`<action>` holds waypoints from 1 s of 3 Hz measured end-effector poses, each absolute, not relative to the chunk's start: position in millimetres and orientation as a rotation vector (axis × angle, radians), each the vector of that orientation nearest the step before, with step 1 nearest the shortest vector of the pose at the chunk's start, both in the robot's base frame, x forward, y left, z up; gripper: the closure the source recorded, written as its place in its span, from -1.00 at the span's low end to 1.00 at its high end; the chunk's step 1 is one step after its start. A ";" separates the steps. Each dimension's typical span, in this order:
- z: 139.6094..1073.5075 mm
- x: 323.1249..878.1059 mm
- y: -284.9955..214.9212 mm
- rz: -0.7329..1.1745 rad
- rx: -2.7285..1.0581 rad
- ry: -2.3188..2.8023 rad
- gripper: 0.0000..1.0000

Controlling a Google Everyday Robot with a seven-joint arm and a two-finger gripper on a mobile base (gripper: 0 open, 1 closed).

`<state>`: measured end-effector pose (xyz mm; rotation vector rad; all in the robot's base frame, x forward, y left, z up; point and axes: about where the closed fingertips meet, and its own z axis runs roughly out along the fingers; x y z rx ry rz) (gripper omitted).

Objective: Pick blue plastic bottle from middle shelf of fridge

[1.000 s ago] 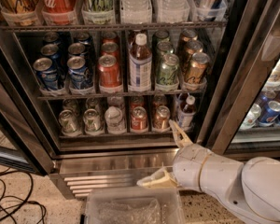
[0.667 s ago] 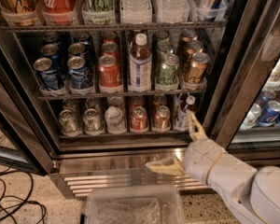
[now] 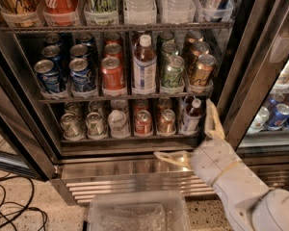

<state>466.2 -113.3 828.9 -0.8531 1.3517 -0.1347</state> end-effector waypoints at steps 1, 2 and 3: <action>858.4 476.8 -50.3 0.022 -0.850 1.191 -1.00; 856.2 477.4 -21.2 0.092 -0.876 1.161 -1.00; 854.9 476.6 -18.8 0.103 -0.870 1.165 -1.00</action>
Offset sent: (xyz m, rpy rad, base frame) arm 0.0100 0.0536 0.0284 0.0941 -0.0843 0.1297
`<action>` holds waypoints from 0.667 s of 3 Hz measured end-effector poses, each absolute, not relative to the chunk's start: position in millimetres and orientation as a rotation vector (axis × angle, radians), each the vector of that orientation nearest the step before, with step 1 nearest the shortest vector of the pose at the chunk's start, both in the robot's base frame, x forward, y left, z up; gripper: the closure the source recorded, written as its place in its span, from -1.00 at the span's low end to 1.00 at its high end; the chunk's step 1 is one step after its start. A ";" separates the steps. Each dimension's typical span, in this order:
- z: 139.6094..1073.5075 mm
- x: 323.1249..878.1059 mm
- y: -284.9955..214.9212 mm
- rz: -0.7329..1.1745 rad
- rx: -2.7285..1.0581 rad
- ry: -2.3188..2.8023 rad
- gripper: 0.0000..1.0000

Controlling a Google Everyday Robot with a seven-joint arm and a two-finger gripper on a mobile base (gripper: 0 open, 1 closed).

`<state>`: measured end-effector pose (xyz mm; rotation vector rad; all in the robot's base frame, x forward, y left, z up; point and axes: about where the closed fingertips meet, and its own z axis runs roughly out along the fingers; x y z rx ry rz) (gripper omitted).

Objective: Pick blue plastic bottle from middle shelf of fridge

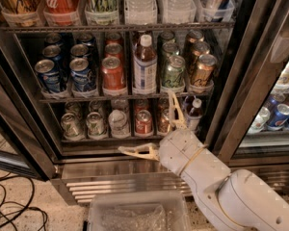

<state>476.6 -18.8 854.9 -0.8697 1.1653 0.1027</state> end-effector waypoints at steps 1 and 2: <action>853.7 475.7 -12.0 0.104 -0.821 1.171 -1.00; 875.0 445.8 55.1 0.176 -0.787 1.058 -1.00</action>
Offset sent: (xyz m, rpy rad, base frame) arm 0.0175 0.0609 -0.0137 0.3588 0.0210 -0.3261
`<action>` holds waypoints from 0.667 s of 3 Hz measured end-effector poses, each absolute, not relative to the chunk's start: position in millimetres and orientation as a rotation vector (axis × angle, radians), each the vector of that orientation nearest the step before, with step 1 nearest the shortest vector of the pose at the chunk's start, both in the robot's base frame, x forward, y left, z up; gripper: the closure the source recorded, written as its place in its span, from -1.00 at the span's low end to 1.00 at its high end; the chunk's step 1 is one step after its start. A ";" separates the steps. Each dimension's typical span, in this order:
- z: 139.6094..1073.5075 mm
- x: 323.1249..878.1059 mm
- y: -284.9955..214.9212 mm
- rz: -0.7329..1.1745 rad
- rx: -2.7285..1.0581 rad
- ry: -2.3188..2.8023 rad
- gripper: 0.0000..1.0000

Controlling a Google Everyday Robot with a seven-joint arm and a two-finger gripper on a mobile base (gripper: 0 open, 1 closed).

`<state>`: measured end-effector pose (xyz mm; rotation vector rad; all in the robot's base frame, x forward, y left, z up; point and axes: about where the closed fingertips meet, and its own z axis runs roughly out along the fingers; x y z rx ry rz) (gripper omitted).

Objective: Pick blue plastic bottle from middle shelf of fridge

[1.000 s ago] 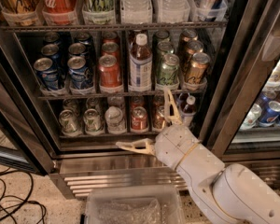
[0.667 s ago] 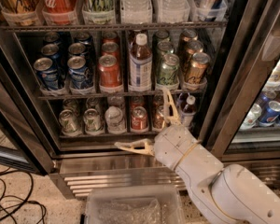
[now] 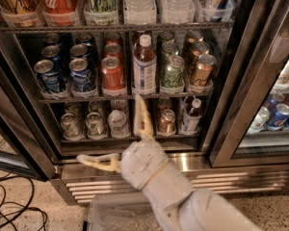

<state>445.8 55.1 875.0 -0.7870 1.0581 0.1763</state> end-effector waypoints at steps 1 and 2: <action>890.0 424.6 106.0 0.244 -0.718 0.971 -1.00; 890.3 433.8 111.3 0.197 -0.693 0.970 -1.00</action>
Offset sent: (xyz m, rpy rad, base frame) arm -0.0204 0.0467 0.0142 0.0945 -0.0515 0.0471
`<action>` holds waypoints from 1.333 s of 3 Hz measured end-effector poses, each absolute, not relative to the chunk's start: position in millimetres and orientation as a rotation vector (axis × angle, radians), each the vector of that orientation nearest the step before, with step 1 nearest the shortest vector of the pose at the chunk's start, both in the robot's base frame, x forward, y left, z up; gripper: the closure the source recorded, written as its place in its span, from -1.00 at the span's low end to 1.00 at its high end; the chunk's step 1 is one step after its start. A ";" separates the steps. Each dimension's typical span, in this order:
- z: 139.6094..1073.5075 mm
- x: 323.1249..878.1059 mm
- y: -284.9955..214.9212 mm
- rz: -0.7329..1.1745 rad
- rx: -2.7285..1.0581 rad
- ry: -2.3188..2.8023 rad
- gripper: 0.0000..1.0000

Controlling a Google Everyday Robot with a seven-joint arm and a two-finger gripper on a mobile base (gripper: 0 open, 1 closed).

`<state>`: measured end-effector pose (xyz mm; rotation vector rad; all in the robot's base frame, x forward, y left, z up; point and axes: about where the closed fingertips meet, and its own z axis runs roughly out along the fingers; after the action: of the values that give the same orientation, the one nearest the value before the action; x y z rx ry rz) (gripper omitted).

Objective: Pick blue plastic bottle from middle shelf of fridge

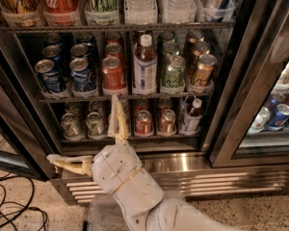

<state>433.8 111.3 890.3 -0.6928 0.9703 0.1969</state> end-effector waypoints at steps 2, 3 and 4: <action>888.6 450.0 99.2 0.132 -0.635 0.999 -1.00; 885.9 487.0 52.0 -0.030 -0.492 1.069 -1.00; 875.4 511.2 4.1 -0.168 -0.357 1.146 -1.00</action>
Offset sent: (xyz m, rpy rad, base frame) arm 0.0542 -0.0453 -0.0084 0.0627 0.0180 -0.2986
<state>511.2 4.1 875.4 -0.3570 1.1459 -0.1675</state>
